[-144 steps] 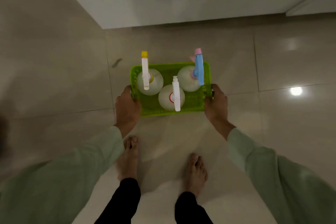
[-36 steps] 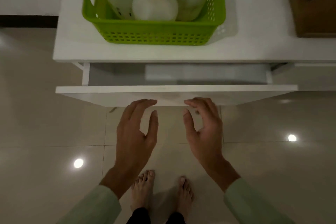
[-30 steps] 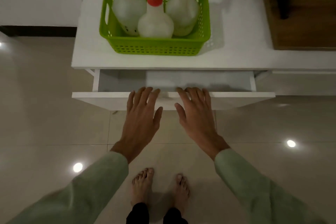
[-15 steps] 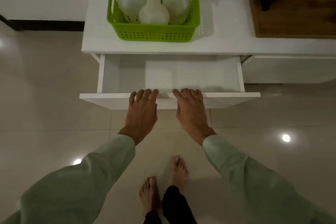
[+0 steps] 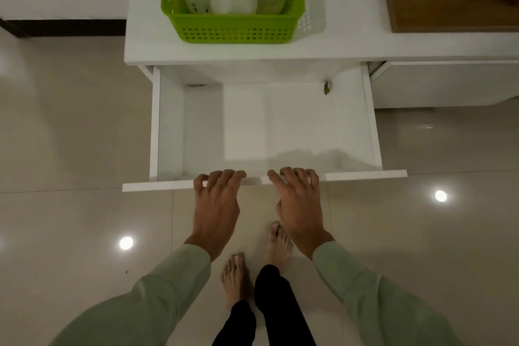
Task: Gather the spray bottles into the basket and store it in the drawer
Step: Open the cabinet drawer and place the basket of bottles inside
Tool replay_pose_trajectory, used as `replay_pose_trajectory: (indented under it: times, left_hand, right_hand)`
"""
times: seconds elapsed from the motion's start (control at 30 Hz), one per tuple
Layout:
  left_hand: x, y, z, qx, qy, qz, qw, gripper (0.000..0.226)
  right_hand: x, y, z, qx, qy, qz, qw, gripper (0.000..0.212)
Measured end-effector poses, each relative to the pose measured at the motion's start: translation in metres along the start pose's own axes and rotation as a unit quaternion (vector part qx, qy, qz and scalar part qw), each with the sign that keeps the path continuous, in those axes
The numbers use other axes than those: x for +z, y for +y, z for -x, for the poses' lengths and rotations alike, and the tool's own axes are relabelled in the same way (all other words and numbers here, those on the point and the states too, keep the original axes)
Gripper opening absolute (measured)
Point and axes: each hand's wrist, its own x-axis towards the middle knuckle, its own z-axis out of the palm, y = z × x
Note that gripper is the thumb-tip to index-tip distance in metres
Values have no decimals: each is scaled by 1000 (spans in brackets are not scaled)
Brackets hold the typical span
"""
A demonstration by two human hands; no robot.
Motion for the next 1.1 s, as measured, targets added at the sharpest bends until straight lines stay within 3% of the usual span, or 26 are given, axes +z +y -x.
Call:
replay_pose_trajectory:
  times: [0.4,0.5,0.67,0.9,1.1]
  left_hand:
    - [-5,1,11,-12,-36,6,999,35]
    - [-14,-2,6,-17,-61,39,997,29]
    - [-50,-5,-15,-42,-64,101,992,34]
    - [-133,1,-120,-21,71,121,990,33]
    - [-182,-5,-219,-66,207,194,957,39]
  right_hand:
    - [-7,-2,14,12,-50,-25,998,57]
    - [-17,-1,10,14,-52,-61,997,42]
    - [-56,0,-16,34,-18,-145,989,41]
    - [-140,4,-127,23,84,-272,958,40]
    - [-185,-2,-226,33,188,-302,934,39]
